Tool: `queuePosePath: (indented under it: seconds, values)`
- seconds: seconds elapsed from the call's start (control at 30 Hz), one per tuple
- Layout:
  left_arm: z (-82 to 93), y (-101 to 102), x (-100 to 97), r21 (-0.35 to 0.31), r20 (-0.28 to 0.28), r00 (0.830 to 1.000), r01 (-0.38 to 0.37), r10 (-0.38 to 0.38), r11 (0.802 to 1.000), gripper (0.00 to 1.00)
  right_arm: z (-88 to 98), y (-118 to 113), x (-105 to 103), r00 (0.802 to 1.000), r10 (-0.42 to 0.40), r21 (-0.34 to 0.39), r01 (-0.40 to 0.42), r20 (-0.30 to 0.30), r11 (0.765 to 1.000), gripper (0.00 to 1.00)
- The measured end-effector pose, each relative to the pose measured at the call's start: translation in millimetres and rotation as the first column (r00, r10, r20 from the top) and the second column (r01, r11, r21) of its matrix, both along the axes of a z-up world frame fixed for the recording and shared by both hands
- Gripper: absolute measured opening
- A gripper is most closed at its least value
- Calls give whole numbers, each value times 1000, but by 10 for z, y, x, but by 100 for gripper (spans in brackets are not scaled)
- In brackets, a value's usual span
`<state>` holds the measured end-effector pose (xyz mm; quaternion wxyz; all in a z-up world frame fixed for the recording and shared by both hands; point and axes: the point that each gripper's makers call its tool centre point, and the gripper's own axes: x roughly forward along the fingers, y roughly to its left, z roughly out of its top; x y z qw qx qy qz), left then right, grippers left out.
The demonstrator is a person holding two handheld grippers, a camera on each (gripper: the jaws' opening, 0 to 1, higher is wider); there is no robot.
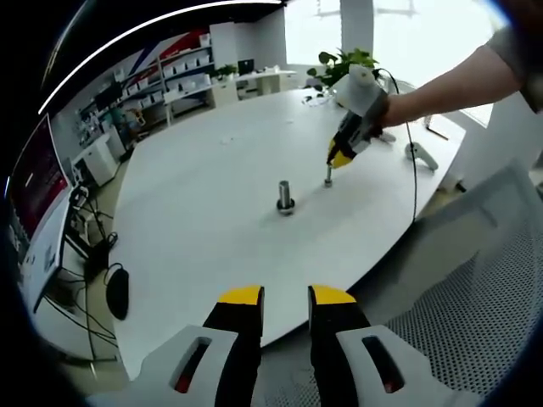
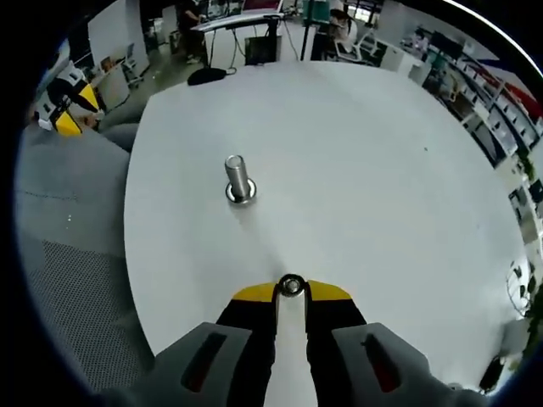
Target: Place the washer onto the threaded stud by aligning its center hole with the stud, sliding it down to the base, and recovering from edge contact or off-axis alignment until the washer reaches the visible bottom stop.
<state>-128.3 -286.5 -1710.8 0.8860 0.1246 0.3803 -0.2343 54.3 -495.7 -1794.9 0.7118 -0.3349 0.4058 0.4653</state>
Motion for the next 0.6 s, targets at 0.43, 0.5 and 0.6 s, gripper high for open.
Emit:
queuePosePath:
  seconds: [0.43,0.5,0.6]
  values:
    - [-14,-3,-6,2,-5,1000,2,-2,1000,18,-241,-13,-19,998,13,-72,-17,-56,997,14]
    - [-11,-3,-3,0,-4,1000,0,0,1000,18,-299,-16,4,998,11,-72,-16,-65,997,14]
    - [-15,3,-5,1,-6,1000,-2,2,1000,18,-391,-34,61,998,14,-74,-19,-63,997,14]
